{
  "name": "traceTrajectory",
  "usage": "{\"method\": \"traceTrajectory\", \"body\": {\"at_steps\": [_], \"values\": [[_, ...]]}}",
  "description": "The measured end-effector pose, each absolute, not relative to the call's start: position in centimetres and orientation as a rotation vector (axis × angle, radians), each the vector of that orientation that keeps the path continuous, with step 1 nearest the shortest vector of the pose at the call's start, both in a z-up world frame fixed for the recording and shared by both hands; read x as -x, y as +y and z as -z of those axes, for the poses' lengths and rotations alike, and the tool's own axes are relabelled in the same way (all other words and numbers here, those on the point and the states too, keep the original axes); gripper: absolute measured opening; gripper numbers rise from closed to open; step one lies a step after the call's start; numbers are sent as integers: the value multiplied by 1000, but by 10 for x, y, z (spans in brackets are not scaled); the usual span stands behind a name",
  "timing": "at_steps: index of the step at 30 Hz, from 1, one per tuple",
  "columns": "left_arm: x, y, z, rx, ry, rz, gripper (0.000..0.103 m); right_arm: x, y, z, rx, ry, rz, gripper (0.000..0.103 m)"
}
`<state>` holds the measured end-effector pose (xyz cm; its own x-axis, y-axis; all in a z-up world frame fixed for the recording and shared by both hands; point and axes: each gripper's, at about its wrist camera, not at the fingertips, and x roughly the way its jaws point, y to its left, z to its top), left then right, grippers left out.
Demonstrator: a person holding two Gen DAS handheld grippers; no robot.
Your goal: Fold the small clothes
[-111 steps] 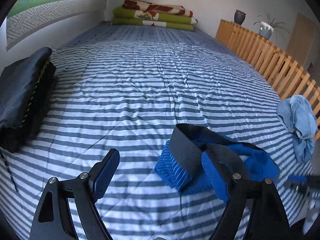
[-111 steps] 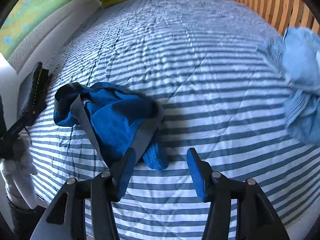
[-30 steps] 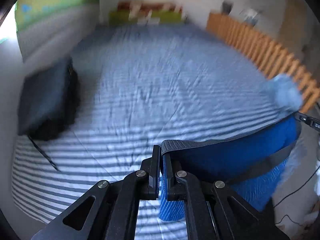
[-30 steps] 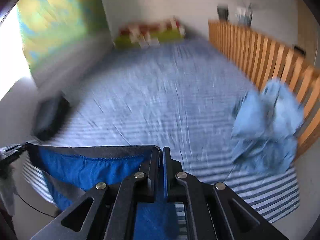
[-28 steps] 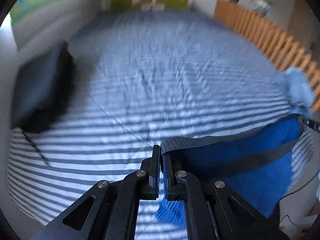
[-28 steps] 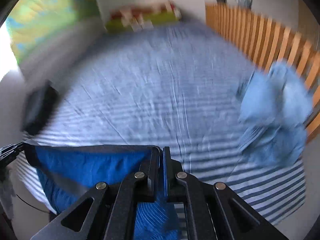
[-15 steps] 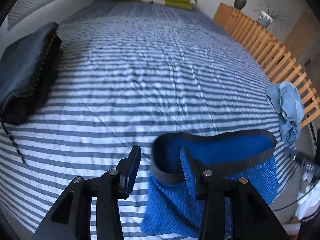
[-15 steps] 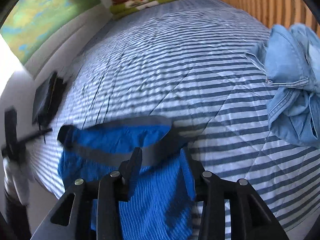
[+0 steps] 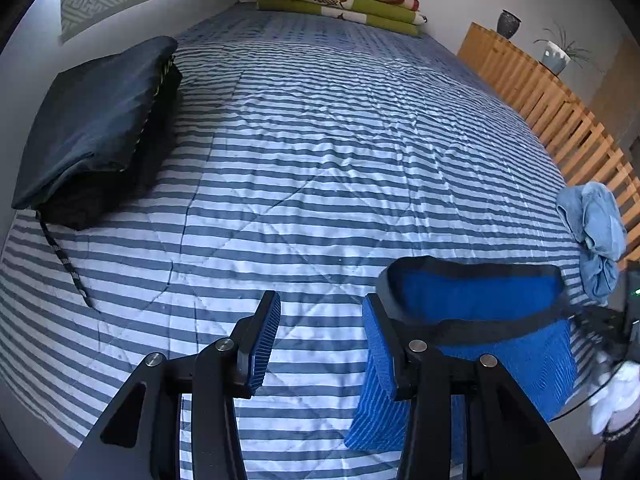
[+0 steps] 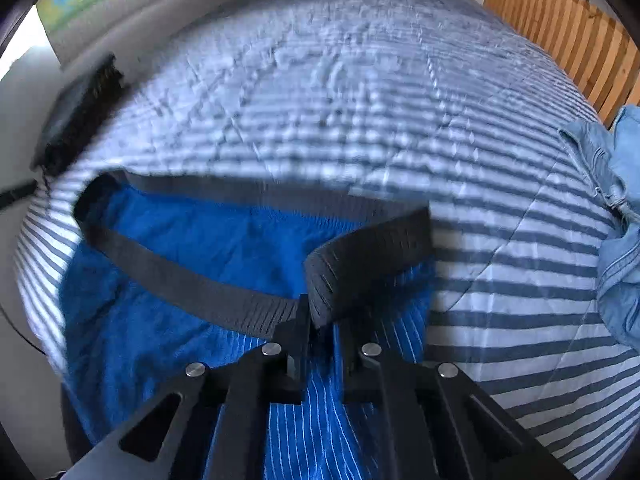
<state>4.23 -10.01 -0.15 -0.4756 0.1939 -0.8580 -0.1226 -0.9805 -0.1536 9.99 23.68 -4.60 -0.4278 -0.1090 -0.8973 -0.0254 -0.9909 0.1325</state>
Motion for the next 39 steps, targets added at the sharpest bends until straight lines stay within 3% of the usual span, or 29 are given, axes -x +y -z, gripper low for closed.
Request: {"method": "traceTrajectory", "body": {"at_steps": [6, 9, 13, 18, 20, 21, 24, 31, 37, 38, 39], "values": [[-36, -85, 17, 1523, -96, -2504, 48, -108, 303, 6, -1545, -355, 2760, 4], [-29, -61, 29, 1530, -72, -2441, 52, -102, 333, 17, -1613, -467, 2734, 4], [-15, -31, 45, 1532, -30, -2389, 58, -100, 340, 42, -1713, -478, 2694, 6], [8, -10, 70, 1567, -88, -2335, 58, -113, 356, 38, -1616, -666, 2676, 33], [14, -5, 76, 1574, -126, -2312, 53, -117, 364, 32, -1579, -699, 2697, 35], [17, -2, 79, 1573, -142, -2297, 31, -118, 367, 30, -1568, -713, 2703, 36], [18, 5, 83, 1569, -106, -2325, 7, -119, 376, 31, -1560, -735, 2711, 36], [20, -18, 68, 1496, -228, -2377, 2, -115, 372, 40, -1492, -824, 2659, 36], [26, -31, 62, 1491, -256, -2387, 2, -92, 351, 46, -1545, -682, 2672, 36], [26, -31, 61, 1489, -256, -2391, 2, -87, 348, 48, -1568, -661, 2677, 34], [27, -33, 59, 1486, -263, -2393, 2, -82, 346, 51, -1592, -647, 2679, 18]]}}
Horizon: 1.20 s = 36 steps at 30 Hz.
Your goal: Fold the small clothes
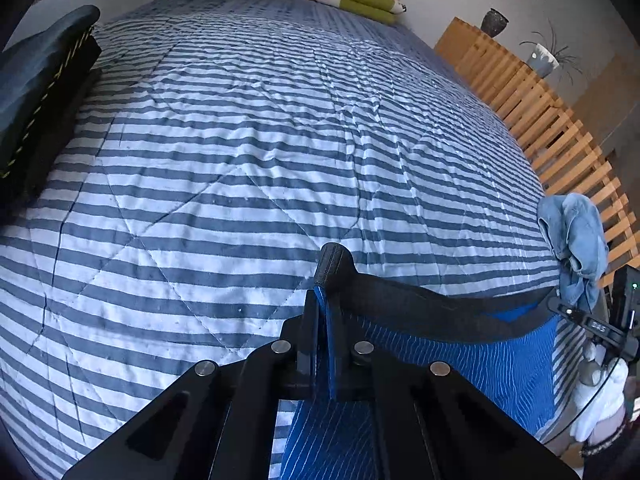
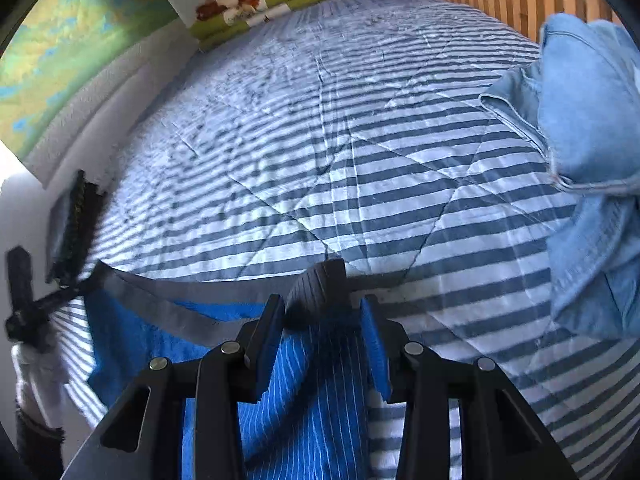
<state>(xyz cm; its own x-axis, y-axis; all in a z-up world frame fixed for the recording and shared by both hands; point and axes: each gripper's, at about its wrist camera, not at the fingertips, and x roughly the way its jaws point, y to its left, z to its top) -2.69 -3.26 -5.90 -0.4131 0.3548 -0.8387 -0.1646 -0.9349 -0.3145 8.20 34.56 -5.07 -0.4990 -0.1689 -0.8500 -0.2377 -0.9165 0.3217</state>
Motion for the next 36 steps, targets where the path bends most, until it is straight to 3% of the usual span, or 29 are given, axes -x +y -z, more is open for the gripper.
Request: {"method": "traceTrajectory", "body": {"at_steps": [1, 5, 6, 8, 10, 11, 13, 14, 15, 20, 22, 24, 25, 26, 27, 29, 30, 36], "values": [[27, -33, 57, 1482, -271, -2393, 2, -79, 344, 52, 1559, 615, -2601, 9], [27, -34, 52, 1460, -217, -2463, 7, -69, 345, 47, 1528, 528, -2571, 6], [29, -34, 53, 1474, -189, -2485, 21, -70, 349, 45, 1502, 526, -2568, 6], [31, -36, 59, 1499, -238, -2432, 39, -67, 358, 45, 1483, 543, -2549, 7], [33, -35, 65, 1517, -260, -2384, 50, -63, 362, 50, 1523, 556, -2537, 10], [32, -33, 66, 1520, -244, -2381, 55, -62, 361, 51, 1543, 541, -2546, 12], [33, -27, 71, 1527, -203, -2369, 62, -65, 359, 51, 1562, 525, -2561, 26], [33, -26, 73, 1531, -201, -2365, 63, -67, 359, 50, 1559, 533, -2566, 38], [35, -24, 77, 1541, -207, -2359, 63, -71, 360, 50, 1550, 556, -2579, 42], [47, -22, 96, 1594, -337, -2315, 61, -74, 365, 57, 1574, 645, -2575, 42], [52, -21, 100, 1593, -407, -2292, 54, -73, 368, 63, 1584, 723, -2560, 42], [55, -17, 102, 1598, -434, -2266, 27, -72, 372, 73, 1601, 807, -2533, 42], [56, -15, 103, 1604, -422, -2278, 23, -72, 372, 76, 1605, 825, -2522, 42], [55, -14, 103, 1607, -407, -2293, 14, -72, 371, 78, 1601, 822, -2514, 38], [55, -12, 101, 1609, -395, -2306, 8, -71, 369, 77, 1591, 807, -2513, 26], [52, -15, 92, 1572, -435, -2319, 5, -72, 367, 72, 1592, 805, -2518, 12], [47, -18, 80, 1533, -460, -2333, 5, -73, 365, 66, 1575, 800, -2535, 10], [-5, -47, -27, 1194, -465, -2432, 5, -107, 351, -19, 1360, 725, -2782, 9]]}}
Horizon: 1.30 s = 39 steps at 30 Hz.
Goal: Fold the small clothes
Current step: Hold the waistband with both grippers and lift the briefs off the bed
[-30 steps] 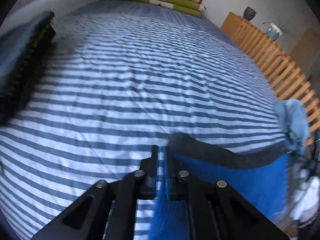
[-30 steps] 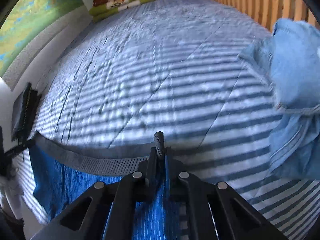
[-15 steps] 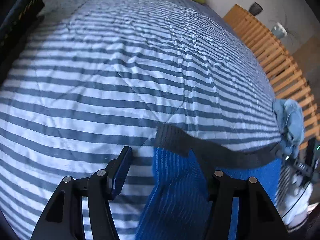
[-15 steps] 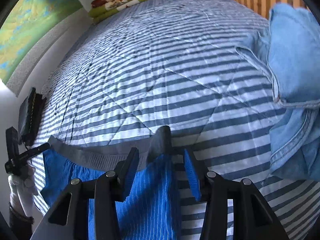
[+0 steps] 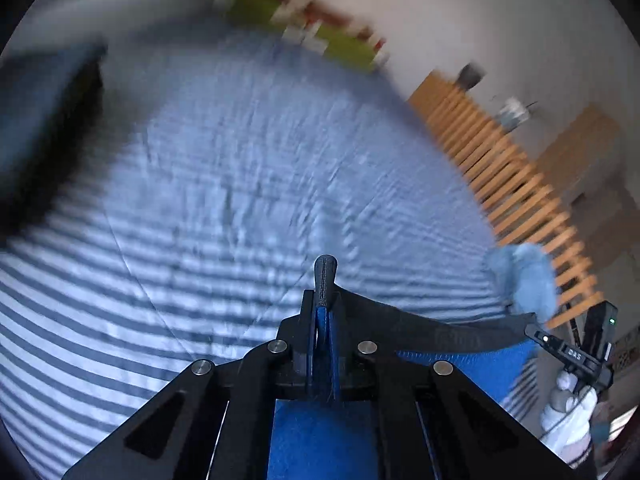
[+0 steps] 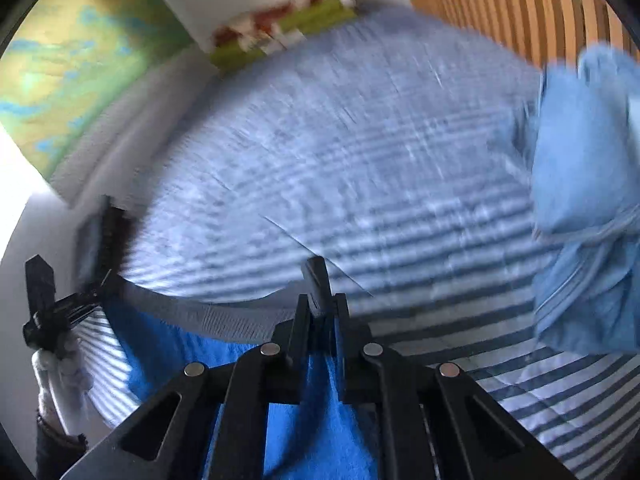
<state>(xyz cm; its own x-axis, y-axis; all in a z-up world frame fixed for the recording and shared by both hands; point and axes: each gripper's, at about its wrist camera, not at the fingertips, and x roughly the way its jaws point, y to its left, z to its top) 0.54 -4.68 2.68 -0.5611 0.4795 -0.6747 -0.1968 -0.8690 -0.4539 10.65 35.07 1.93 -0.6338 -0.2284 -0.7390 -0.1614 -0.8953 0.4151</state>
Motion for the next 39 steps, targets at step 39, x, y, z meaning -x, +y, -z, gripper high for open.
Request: {"method": "traceTrajectory", "body": {"at_steps": [39], "values": [[-133, -128, -56, 1151, -273, -2699, 5, -89, 214, 23, -1419, -515, 2426, 5]]}}
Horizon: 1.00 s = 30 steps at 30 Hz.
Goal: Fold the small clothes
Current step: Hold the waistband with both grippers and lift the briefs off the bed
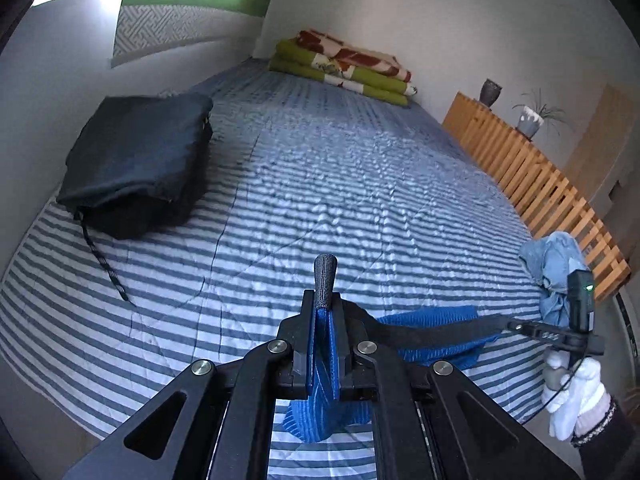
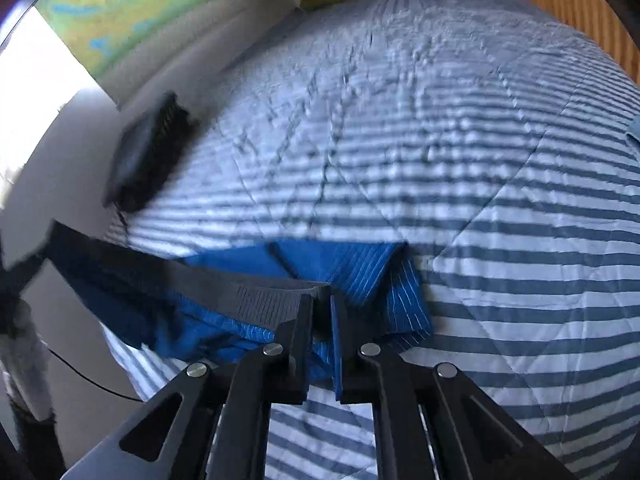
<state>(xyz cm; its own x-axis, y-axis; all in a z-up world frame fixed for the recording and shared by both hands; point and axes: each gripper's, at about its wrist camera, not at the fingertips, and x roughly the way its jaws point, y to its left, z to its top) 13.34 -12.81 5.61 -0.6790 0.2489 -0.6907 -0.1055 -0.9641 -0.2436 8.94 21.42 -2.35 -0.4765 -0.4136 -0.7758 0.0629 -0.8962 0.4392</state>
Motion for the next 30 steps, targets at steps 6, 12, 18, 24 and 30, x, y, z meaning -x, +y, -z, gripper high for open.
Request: {"method": "traceTrajectory", "body": {"at_steps": [6, 12, 18, 24, 30], "values": [[-157, -118, -99, 1014, -223, -2709, 5, -124, 242, -45, -1204, -569, 2566, 4], [-214, -124, -172, 760, -271, -2698, 5, -206, 262, -161, -828, -498, 2717, 4], [-245, -125, -210, 634, -278, -2682, 5, -253, 266, -222, -650, -494, 2759, 4], [-183, -104, -161, 868, -215, -2685, 5, -224, 274, -170, -857, -552, 2740, 4], [-70, -67, -25, 1296, -232, -2625, 5, -134, 296, -41, -1307, -606, 2743, 4]]}}
